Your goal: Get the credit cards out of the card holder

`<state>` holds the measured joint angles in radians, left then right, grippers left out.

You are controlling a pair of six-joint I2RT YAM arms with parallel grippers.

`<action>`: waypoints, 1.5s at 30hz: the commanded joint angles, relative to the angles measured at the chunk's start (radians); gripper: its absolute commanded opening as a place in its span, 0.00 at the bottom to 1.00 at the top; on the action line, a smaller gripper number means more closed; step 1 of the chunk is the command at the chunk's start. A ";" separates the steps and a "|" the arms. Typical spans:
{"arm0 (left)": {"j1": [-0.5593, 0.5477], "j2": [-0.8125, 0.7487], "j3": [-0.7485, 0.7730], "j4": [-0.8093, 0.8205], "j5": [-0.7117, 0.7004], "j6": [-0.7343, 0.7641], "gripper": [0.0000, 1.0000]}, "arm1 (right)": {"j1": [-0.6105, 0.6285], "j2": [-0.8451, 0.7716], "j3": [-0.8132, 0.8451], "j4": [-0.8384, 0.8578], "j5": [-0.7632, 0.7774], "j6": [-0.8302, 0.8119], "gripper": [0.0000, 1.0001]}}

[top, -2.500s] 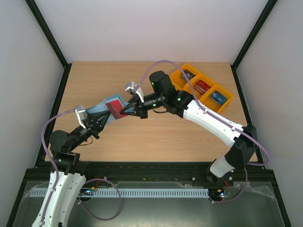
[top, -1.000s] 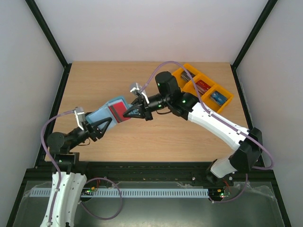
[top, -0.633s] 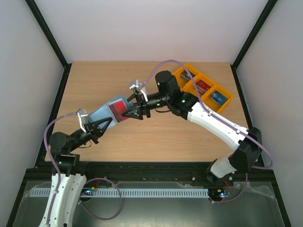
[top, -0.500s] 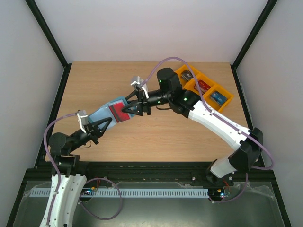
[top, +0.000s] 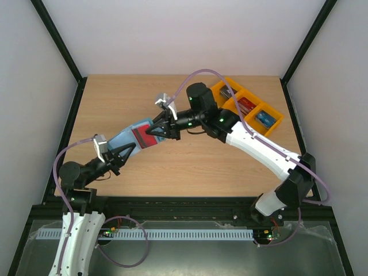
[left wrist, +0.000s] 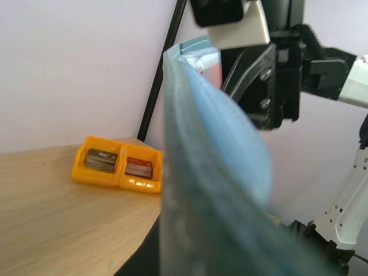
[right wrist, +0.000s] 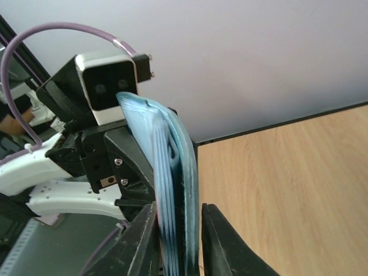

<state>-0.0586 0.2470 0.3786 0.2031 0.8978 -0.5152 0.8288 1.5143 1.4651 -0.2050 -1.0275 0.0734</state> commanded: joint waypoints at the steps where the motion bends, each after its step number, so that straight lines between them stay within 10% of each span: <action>1: 0.000 0.001 0.012 0.154 0.028 -0.029 0.02 | 0.053 0.048 0.004 0.027 0.008 0.011 0.17; 8: 0.002 -0.009 0.035 0.066 -0.052 -0.041 0.03 | 0.060 0.025 0.008 0.073 0.015 0.032 0.02; 10: 0.016 -0.017 0.048 -0.070 -0.226 -0.032 0.32 | 0.045 0.020 0.007 0.074 0.098 0.073 0.02; 12: 0.039 -0.015 0.053 -0.201 -0.429 -0.008 0.59 | 0.020 0.016 0.007 0.045 0.283 0.128 0.02; 15: 0.081 -0.016 0.050 -0.328 -0.658 0.026 0.74 | 0.015 0.048 0.055 -0.079 0.748 0.223 0.02; 20: 0.100 -0.045 0.068 -0.260 -0.500 0.072 0.64 | 0.082 0.122 0.113 -0.169 1.137 0.274 0.02; 26: 0.056 -0.017 -0.046 0.119 -0.082 -0.277 0.41 | 0.129 0.143 0.113 -0.007 0.891 0.274 0.02; 32: -0.069 0.181 0.014 0.001 -0.172 -0.142 0.37 | 0.130 0.133 0.069 0.160 0.536 0.279 0.02; 45: -0.028 0.130 0.066 0.014 -0.167 -0.155 0.36 | 0.128 0.108 0.047 0.215 0.270 0.228 0.02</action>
<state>-0.1062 0.3920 0.3824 0.1787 0.7162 -0.6727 0.9443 1.6550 1.5059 -0.0231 -0.6384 0.3206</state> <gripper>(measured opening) 0.365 0.066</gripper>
